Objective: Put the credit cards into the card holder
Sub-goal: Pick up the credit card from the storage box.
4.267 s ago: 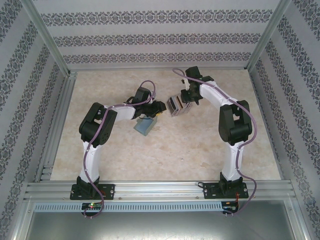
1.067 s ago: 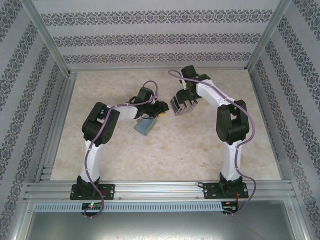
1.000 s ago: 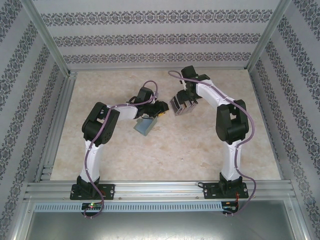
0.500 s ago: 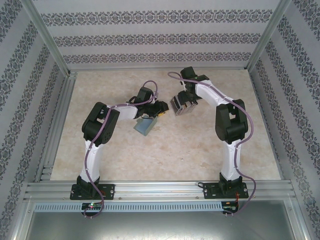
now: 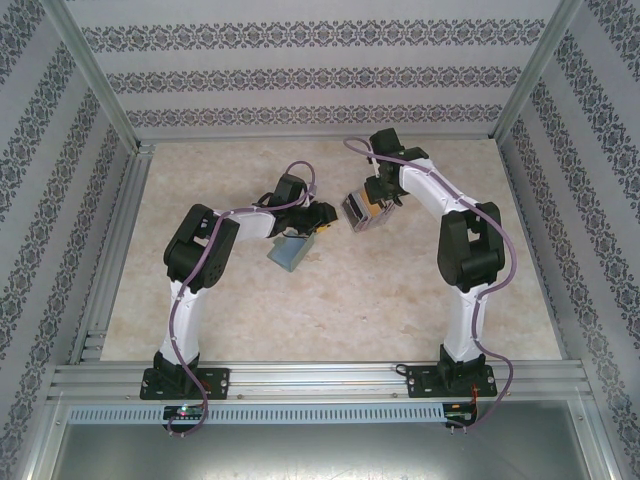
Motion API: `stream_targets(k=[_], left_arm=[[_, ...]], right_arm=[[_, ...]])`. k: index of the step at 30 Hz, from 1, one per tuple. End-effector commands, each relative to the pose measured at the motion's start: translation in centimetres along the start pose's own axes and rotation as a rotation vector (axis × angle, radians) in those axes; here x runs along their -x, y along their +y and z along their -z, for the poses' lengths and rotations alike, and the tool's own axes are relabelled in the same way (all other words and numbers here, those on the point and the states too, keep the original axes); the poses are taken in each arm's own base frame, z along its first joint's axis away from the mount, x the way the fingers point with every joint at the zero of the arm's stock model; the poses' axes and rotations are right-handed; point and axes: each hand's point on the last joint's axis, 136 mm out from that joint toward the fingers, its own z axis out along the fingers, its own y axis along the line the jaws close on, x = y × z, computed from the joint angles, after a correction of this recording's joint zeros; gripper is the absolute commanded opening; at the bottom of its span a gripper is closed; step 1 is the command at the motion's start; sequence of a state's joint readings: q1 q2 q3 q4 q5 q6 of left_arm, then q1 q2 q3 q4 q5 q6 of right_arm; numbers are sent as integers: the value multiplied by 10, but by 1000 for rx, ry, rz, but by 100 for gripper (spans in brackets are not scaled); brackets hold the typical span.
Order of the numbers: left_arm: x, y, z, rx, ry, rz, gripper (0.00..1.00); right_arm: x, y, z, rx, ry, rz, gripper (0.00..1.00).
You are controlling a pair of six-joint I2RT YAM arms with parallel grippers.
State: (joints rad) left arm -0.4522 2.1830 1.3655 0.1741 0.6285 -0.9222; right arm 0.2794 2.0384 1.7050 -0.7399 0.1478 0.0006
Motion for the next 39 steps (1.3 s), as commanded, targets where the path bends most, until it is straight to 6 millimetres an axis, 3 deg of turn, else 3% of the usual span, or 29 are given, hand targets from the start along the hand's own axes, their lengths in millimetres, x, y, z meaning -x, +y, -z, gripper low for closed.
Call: stream_targets(k=[1,11,26,39], left_arm=[[1,-6,-8,-34,-3,-20,40],[1,-6,-8,-35,-3,-19,40],[2,-8,-9,-37,-4,-19,40],[3,-9,-9,-37,-3,-20,40]], right_arm=[[-4,5,1,24,9,-4,52],[-3,4,8,82,-6,-30,27],[1,7,17,132,-32,-50,2],[9,20,32,347,-76,-148,0]])
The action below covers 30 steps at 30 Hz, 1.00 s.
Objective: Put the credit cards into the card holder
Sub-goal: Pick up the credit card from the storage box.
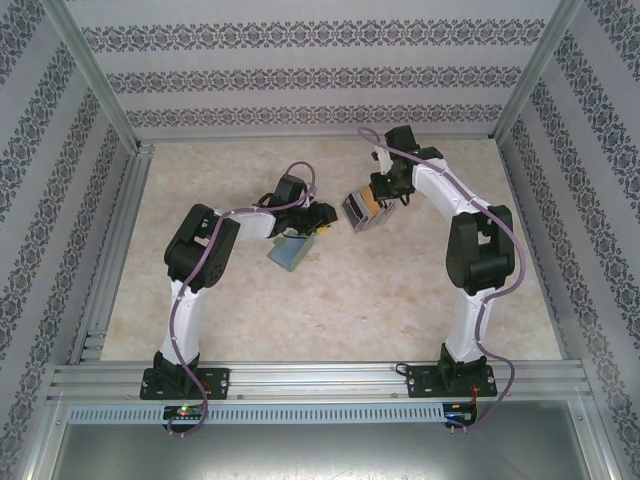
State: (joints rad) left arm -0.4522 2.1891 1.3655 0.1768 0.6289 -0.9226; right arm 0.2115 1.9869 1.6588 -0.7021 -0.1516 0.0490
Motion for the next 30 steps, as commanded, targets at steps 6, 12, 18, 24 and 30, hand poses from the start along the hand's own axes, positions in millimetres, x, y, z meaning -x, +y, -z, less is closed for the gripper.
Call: stream_targets(k=[6,12,18,24,30], left_arm=[[5,-15,-6,-44,-5,-25,40],[8,-24,-5,-78,-10,-18,41],[13,-46,4,-138,-22,-32,45],[24,-79,14,-271,-45,-35,47],[33,-114,31,-396,-70,-52,49]], right_arm=[[12,11,27,128,-78,-68,0],[19,10,44,166,-124,-89,0],[23,10,54,249,-161,-139,0],[27,15,61,367,-198,-201,0],[36,22,78,528,-248,-271,0]])
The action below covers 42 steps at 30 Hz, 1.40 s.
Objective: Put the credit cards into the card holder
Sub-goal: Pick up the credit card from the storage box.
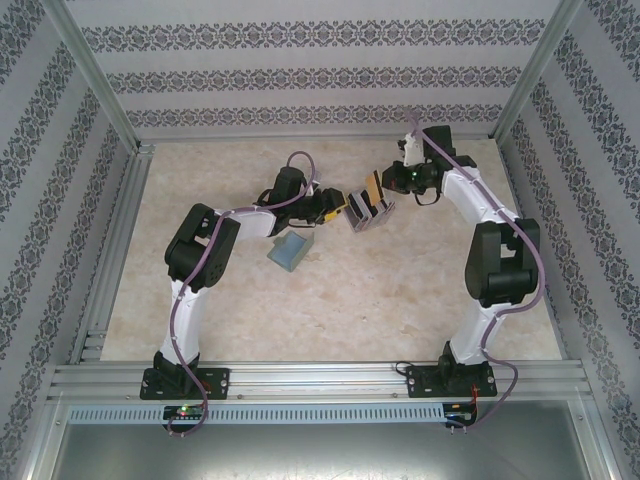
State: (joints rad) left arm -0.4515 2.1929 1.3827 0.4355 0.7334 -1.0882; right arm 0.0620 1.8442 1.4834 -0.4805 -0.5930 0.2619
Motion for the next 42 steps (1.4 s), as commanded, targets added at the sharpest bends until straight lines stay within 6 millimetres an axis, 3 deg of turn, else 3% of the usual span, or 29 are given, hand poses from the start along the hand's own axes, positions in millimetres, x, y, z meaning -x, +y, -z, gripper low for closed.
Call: stream_targets(k=[1,6,15,26,29,32,37,39,42], left_arm=[[15,-64,11,-169,-29,-68,49],[18,-81,15,-221,-34,-68,50],[24,-115,20,-322,-44,-69,50],[26,-120,13,-330,-34,-72,48],[27,-120,12,-337,-34,-63,39],[27,-122,13,-342,-33,-68,20],[25,-119,13,-339,-31,-74,0],[24,-119,13,-343,-31,-75,0],[23,-120,14,-348,-26,-78,0]], right_arm=[[18,32,21,163,-73,-17,0],[19,45,22,251,-78,-41,0],[14,49,18,313,-68,-77,0],[7,55,11,410,-35,-119,0],[5,54,8,417,-23,-126,0],[2,52,3,416,-11,-136,0],[-1,51,1,425,2,-145,2],[-2,50,2,422,1,-148,20],[-1,48,4,423,1,-161,33]])
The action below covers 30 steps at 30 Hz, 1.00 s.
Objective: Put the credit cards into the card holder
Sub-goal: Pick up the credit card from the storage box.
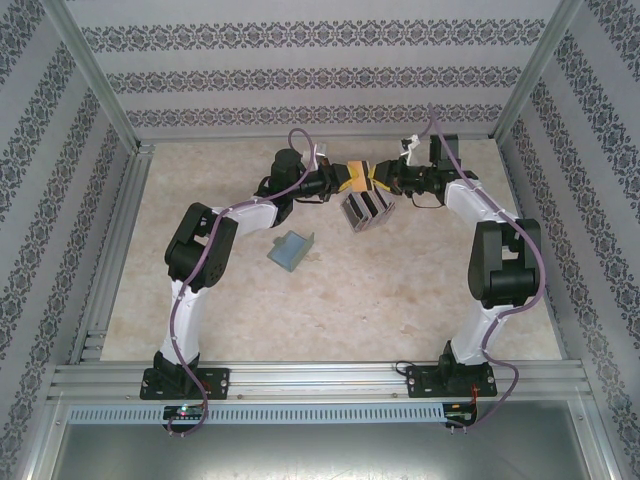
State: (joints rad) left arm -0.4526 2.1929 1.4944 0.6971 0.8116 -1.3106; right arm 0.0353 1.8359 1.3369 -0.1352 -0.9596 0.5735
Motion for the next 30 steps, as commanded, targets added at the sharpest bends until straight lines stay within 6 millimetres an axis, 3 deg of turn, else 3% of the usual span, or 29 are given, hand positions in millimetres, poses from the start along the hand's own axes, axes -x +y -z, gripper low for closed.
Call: stream_targets(k=[1,8,10,13,16,21,27,30], left_arm=[[-5,-21,-2,-58,14,-55,0],[-7,-25,-3,-62,39,-60,0],[-8,-26,-3,-65,44,-59,0],[-10,-22,-2,-53,55,-56,0],[-9,-10,6,-1,54,-58,29],[-9,18,51,206,21,-126,43],[-12,59,121,522,-31,-167,43],[-7,82,156,607,-95,-130,43]], right_arm=[[-3,7,0,42,17,11,34],[-7,16,-9,105,64,-2,31],[-8,20,-12,122,79,2,22],[-8,21,-11,119,73,7,0],[-10,19,-5,83,54,14,0],[-28,26,0,-5,45,27,0],[-74,53,-33,-186,66,132,0],[-98,64,-61,-250,79,192,0]])
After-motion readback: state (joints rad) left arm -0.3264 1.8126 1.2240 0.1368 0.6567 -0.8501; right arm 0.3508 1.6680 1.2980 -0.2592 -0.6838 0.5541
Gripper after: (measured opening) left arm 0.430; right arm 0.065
